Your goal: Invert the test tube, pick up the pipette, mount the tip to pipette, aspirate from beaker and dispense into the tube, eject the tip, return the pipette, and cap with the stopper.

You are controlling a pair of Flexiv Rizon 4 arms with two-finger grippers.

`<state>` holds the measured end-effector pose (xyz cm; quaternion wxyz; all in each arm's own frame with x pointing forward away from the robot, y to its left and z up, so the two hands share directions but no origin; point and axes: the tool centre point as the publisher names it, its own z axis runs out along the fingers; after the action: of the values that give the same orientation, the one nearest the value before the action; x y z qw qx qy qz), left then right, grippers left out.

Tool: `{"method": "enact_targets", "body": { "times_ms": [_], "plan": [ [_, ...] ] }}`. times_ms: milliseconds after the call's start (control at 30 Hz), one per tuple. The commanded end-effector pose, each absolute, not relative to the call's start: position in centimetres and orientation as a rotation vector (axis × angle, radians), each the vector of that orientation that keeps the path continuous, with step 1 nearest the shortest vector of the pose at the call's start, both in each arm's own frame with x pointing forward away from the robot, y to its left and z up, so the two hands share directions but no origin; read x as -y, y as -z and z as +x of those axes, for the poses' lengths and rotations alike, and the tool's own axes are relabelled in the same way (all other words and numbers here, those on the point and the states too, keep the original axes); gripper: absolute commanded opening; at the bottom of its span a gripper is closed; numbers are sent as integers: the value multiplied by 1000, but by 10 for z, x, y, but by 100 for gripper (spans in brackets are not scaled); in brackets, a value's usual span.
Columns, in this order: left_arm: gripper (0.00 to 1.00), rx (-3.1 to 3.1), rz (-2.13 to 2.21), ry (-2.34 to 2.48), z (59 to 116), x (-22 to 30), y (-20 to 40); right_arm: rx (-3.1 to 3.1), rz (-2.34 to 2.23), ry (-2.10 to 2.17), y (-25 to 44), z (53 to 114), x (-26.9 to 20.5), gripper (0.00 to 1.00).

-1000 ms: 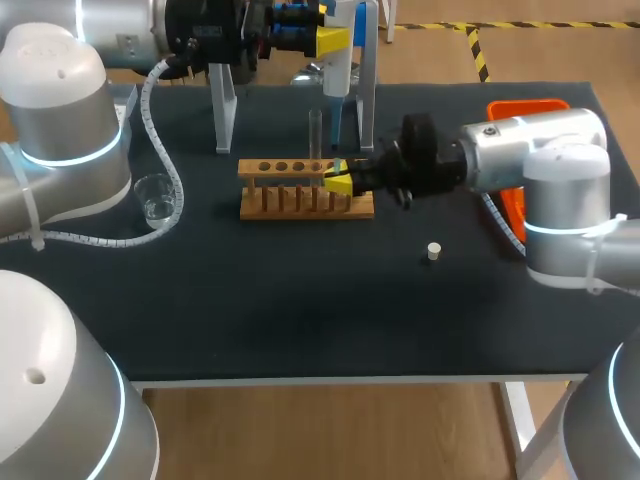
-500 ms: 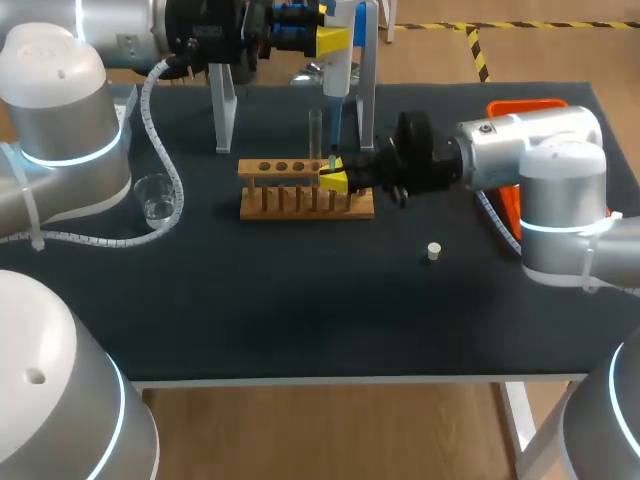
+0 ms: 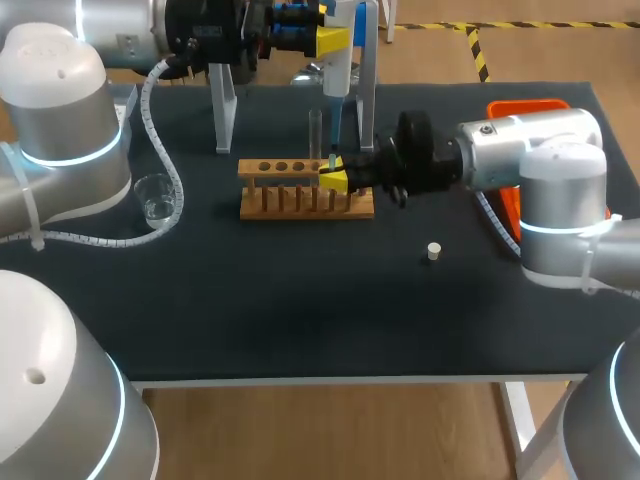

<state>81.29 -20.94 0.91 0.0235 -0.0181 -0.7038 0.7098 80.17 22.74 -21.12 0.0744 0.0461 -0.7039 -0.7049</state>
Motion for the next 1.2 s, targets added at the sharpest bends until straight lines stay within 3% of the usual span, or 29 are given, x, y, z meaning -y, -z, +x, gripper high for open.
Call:
{"method": "enact_targets", "body": {
  "times_ms": [33,1200],
  "plan": [
    [0,2176,-59,-2199,813,208,-9,2116,136,2117,209,801,-226,0],
    [0,2176,-59,-2199,813,208,-9,2134,164,2117,201,805,-224,0]
  ]
}}
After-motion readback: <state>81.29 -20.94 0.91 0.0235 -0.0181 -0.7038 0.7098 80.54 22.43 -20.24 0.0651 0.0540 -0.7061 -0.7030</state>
